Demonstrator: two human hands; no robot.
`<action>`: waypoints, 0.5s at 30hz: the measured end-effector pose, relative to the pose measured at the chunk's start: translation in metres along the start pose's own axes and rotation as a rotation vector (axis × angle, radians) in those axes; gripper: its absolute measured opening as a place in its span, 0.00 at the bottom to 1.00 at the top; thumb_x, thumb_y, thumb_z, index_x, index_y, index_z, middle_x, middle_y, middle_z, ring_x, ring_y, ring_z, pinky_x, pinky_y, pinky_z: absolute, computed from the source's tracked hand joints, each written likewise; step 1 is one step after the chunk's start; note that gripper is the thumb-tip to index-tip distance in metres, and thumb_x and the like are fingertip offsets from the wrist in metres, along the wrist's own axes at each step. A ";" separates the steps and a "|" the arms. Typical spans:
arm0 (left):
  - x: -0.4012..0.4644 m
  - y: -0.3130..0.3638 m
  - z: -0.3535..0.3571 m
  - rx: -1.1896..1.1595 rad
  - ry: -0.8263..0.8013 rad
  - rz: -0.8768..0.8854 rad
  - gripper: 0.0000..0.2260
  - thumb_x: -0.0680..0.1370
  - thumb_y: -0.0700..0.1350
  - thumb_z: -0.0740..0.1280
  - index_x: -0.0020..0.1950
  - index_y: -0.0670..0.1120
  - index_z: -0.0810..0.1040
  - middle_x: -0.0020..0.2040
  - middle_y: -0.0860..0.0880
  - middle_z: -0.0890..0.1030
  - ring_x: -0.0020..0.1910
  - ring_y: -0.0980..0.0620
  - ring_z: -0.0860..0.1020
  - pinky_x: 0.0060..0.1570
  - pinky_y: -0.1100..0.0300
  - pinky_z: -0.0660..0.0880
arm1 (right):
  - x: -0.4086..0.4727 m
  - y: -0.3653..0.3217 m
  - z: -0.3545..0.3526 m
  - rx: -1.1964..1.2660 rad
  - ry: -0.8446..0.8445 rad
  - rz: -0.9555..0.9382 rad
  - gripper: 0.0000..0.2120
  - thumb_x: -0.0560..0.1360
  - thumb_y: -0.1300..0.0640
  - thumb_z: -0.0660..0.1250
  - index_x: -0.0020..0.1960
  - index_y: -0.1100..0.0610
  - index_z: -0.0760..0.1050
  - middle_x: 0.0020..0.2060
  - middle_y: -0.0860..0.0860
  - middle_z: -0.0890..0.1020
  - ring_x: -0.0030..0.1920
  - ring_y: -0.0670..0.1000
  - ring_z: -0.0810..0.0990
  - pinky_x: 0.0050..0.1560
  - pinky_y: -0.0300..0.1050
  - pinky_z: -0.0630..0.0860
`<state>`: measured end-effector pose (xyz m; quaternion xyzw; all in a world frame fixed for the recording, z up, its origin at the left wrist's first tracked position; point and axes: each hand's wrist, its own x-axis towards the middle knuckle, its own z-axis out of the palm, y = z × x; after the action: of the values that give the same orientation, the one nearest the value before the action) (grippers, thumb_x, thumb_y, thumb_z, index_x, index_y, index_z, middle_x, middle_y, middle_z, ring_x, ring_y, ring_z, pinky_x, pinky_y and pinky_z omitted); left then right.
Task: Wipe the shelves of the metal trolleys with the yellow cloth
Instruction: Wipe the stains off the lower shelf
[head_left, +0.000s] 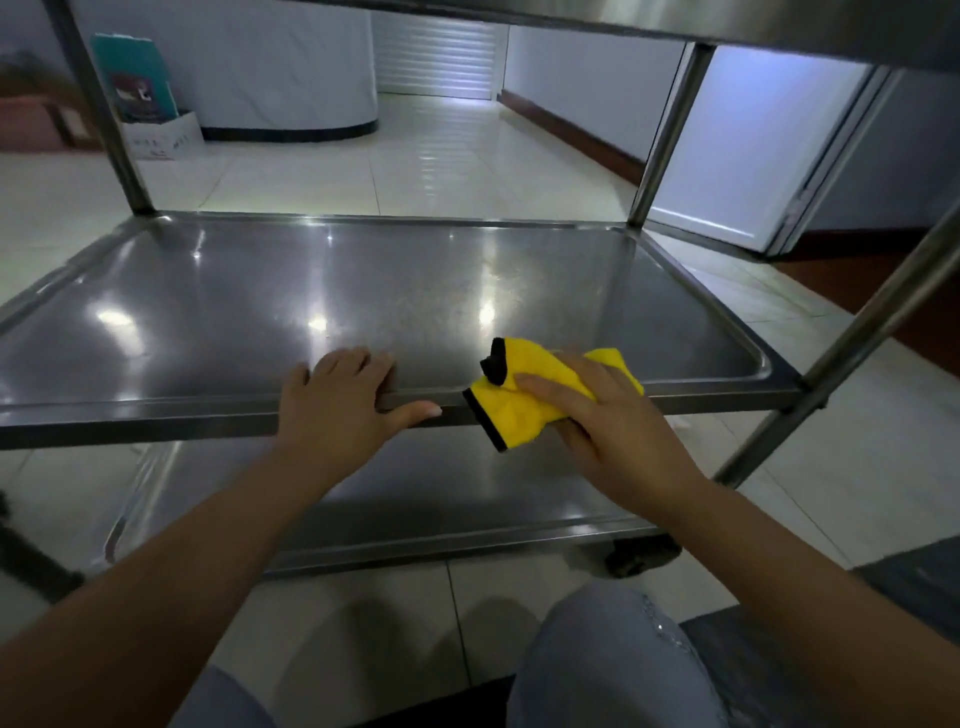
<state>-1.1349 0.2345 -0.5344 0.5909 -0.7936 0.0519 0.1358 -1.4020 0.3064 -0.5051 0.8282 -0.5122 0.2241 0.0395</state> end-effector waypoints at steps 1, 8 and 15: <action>-0.007 0.004 0.003 -0.076 0.070 0.024 0.29 0.73 0.73 0.51 0.53 0.52 0.74 0.49 0.51 0.75 0.55 0.47 0.74 0.56 0.52 0.68 | -0.011 -0.005 -0.001 -0.009 0.004 -0.053 0.24 0.75 0.65 0.67 0.69 0.53 0.70 0.68 0.61 0.71 0.64 0.65 0.72 0.62 0.63 0.71; -0.090 0.000 0.041 -0.287 0.371 0.433 0.17 0.78 0.44 0.60 0.65 0.42 0.75 0.66 0.42 0.75 0.67 0.45 0.70 0.71 0.51 0.60 | -0.076 -0.018 0.059 -0.093 -0.186 -0.178 0.30 0.72 0.62 0.72 0.70 0.47 0.68 0.69 0.60 0.70 0.67 0.66 0.71 0.54 0.66 0.75; -0.118 -0.051 0.126 -0.007 -0.343 0.000 0.35 0.75 0.63 0.37 0.78 0.50 0.55 0.78 0.49 0.57 0.77 0.51 0.54 0.75 0.48 0.47 | -0.073 0.010 0.180 0.075 -0.357 0.128 0.24 0.80 0.59 0.62 0.73 0.45 0.62 0.73 0.57 0.64 0.69 0.63 0.65 0.62 0.62 0.70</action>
<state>-1.0742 0.2974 -0.6916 0.5905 -0.8053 -0.0525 0.0006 -1.3786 0.3087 -0.6979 0.8214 -0.5540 0.0948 -0.0974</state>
